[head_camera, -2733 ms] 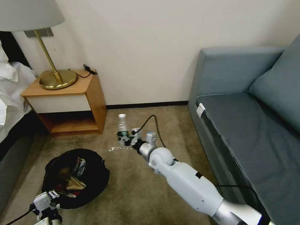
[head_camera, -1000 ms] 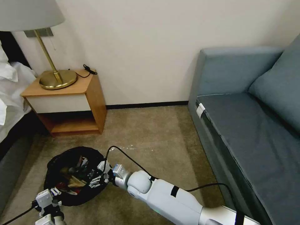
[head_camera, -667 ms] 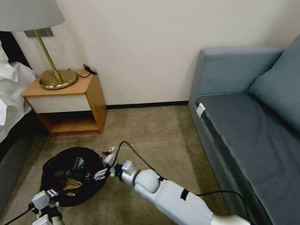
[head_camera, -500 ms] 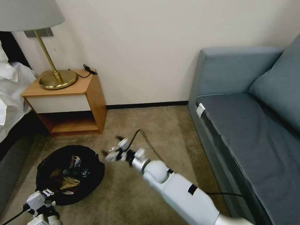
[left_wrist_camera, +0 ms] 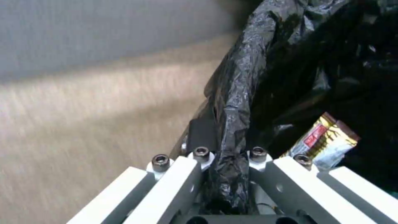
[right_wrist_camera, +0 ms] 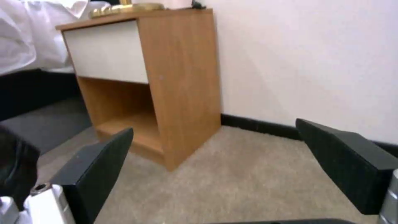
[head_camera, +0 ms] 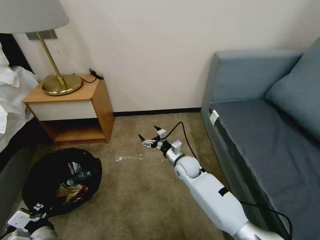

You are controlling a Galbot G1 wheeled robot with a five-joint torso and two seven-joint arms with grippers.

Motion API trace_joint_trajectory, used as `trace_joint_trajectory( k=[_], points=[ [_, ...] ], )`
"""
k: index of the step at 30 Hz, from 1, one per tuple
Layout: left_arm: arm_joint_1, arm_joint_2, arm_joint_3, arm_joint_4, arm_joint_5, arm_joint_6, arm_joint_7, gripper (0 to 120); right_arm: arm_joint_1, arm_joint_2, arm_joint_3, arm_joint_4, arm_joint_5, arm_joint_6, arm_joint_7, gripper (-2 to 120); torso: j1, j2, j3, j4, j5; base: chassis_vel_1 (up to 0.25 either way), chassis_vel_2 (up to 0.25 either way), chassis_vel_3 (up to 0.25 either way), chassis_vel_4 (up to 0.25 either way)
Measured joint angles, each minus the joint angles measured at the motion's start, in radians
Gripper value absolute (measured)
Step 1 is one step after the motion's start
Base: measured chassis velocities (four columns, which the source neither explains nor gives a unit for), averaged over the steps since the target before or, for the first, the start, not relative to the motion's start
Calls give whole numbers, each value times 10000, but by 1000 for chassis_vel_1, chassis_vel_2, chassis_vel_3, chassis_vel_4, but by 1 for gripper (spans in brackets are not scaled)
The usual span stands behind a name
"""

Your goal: Pick up the trash bin, then pick up the garbage on the floor and place it into the trash bin.

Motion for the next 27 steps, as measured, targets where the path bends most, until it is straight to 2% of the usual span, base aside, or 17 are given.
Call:
trace_joint_trajectory(
  k=[1, 2, 6, 9, 19, 22, 23, 25, 27],
  points=[
    [-20, 0, -31, -23, -291, 143, -33, 3, -24, -2, 2, 4, -22, 9, -8, 100, 0, 0, 0, 1, 0, 0, 0, 0, 0],
    [-65, 0, -102, -79, -958, 528, -96, 3, -52, 1, 11, 6, -66, 37, -21, 100, -1, 0, 0, 2, 1, 0, 0, 0, 0],
    [-167, 0, -147, -91, -1766, 968, -220, 3, -35, 32, -3, -6, -118, 56, -39, 100, 0, 0, 0, 0, -4, 0, 0, 0, 0],
    [-438, 0, -209, 254, -2130, 1116, -413, 3, 126, 159, -37, -27, -157, 42, -49, 100, -1, 0, 0, 3, -1, 0, 0, 0, 0],
    [-789, 0, -185, 722, -2033, 1237, -691, 3, 202, 193, -9, -109, -173, 14, -71, 100, 0, 0, 0, 2, -1, 0, 0, 0, 0],
    [-837, 0, -163, 726, -1896, 1257, -668, 18, 196, 235, 10, -130, -183, 14, -73, 100, 0, 0, 0, 1, 1, 0, 0, 0, 0],
    [-837, 0, -163, 726, -1896, 1257, -668, 18, 196, 235, 10, -130, -183, 14, -73, 100, 0, 0, 0, 1, 1, 0, 0, 0, 0],
    [-838, 0, -133, 697, -1378, 1197, -515, 29, 155, 274, 12, -117, -212, 6, -73, 100, 0, 0, 0, 2, 0, 0, 0, 0, 0],
    [-826, 0, -120, 657, -1168, 1140, -448, 32, 126, 285, 22, -101, -211, 17, -73, 100, 0, 0, 0, 1, 0, 0, 0, 0, 0]
  ],
)
